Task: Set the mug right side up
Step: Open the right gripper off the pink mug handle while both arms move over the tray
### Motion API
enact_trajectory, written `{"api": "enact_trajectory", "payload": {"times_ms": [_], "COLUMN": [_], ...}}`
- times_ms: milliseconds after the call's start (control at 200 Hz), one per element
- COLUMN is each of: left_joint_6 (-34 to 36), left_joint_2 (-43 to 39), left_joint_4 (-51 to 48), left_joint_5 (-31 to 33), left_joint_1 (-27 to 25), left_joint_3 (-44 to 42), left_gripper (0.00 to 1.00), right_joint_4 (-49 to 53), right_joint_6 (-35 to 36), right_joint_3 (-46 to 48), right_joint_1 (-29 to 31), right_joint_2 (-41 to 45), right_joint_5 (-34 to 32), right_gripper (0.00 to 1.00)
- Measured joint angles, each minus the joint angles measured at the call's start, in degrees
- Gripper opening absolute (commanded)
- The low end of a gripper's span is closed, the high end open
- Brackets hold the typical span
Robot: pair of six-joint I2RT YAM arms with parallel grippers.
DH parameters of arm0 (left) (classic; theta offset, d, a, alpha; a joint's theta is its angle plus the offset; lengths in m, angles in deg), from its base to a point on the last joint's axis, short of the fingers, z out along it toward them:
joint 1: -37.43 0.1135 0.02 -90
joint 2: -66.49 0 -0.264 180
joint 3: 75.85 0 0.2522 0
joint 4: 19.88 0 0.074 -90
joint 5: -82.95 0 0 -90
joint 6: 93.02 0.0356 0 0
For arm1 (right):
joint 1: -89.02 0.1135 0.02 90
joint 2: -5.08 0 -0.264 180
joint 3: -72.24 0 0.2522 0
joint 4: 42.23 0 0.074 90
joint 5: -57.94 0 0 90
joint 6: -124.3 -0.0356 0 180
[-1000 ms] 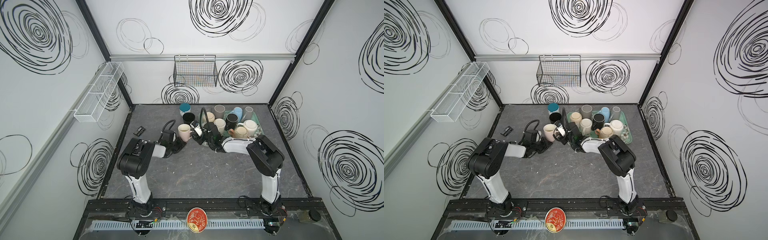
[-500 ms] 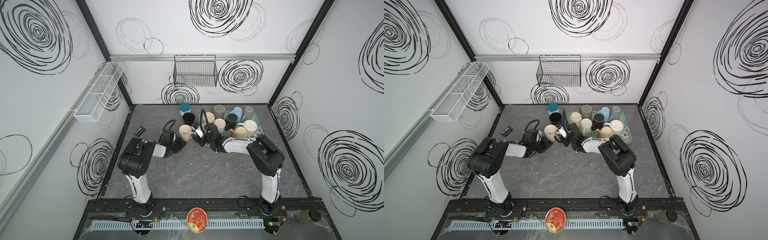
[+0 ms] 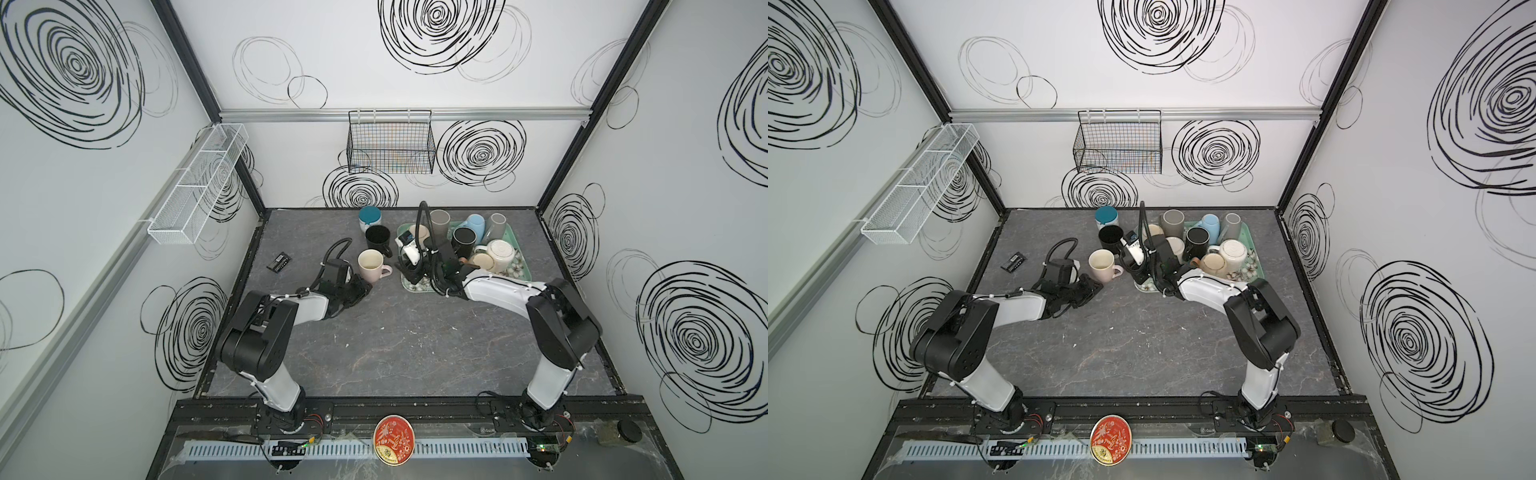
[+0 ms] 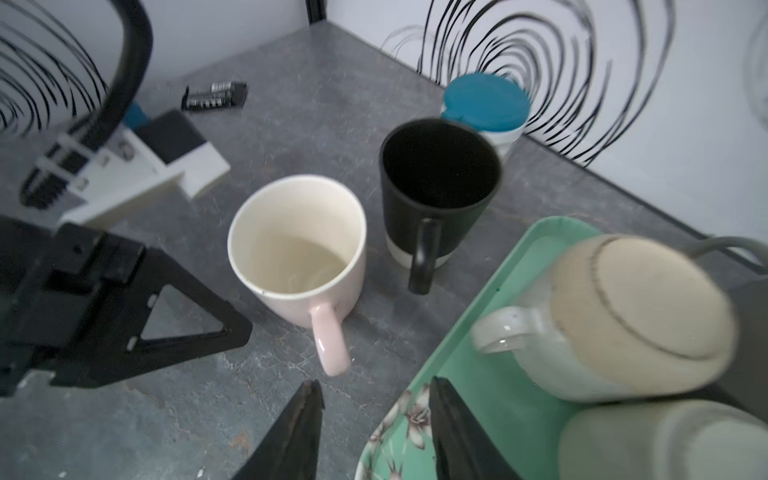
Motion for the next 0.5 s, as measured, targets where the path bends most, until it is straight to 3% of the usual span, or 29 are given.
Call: {"api": "enact_trajectory", "payload": {"times_ms": [280, 495], "left_joint_6": [5.25, 12.04], "left_joint_2": [-9.88, -5.77], "left_joint_4": [-15.74, -26.86], "left_joint_5": [7.72, 17.16], "left_joint_1": [-6.78, -18.1], "left_joint_3": [3.74, 19.54], "left_gripper": [0.31, 0.45], "right_joint_4": [11.69, 22.25], "right_joint_6": [-11.74, -16.87], "right_joint_3": [-1.57, -1.62], "right_joint_1": [-13.62, -28.26], "right_joint_2": [12.17, 14.14], "right_joint_5": [-1.73, -1.33], "right_gripper": [0.52, 0.54]}}
